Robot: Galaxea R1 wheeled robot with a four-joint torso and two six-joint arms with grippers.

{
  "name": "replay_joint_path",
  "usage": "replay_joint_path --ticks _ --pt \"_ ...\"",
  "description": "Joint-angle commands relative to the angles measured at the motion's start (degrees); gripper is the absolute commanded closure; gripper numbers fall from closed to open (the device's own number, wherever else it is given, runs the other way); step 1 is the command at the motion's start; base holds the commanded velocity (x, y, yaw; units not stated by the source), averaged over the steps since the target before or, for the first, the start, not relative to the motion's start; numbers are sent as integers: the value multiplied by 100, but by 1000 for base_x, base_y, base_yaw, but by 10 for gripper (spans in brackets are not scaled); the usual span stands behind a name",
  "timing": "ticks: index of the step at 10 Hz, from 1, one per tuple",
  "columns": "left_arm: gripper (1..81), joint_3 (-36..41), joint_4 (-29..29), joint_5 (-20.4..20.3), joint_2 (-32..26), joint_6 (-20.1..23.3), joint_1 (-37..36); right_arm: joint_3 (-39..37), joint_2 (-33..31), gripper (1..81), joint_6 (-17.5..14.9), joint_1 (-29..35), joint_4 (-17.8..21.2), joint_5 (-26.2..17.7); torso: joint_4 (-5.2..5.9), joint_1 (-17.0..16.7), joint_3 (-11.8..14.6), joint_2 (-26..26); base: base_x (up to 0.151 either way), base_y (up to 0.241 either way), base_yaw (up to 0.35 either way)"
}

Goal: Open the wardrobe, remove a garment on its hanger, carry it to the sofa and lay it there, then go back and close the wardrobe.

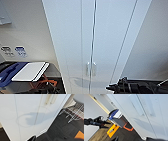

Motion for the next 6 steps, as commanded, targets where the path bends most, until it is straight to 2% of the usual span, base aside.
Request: replay_joint_path --ticks 1,2,4,6 --pt "10 -13 -407 451 125 -34 -1400 -627 367 10 205 1177 162 -466 0 0 0 0 0 0 0" --pt "10 -199 -469 672 364 -43 -1577 -803 543 10 257 1317 171 -502 0 2 -2 2 0 0 0" --pt "10 -585 -521 829 854 -69 -1797 -1093 807 10 266 1458 162 -493 0 5 -4 5 0 0 0" --pt "10 -920 -539 840 1278 -149 -1911 -1532 1105 10 266 1484 153 -370 0 7 -6 9 0 0 0"
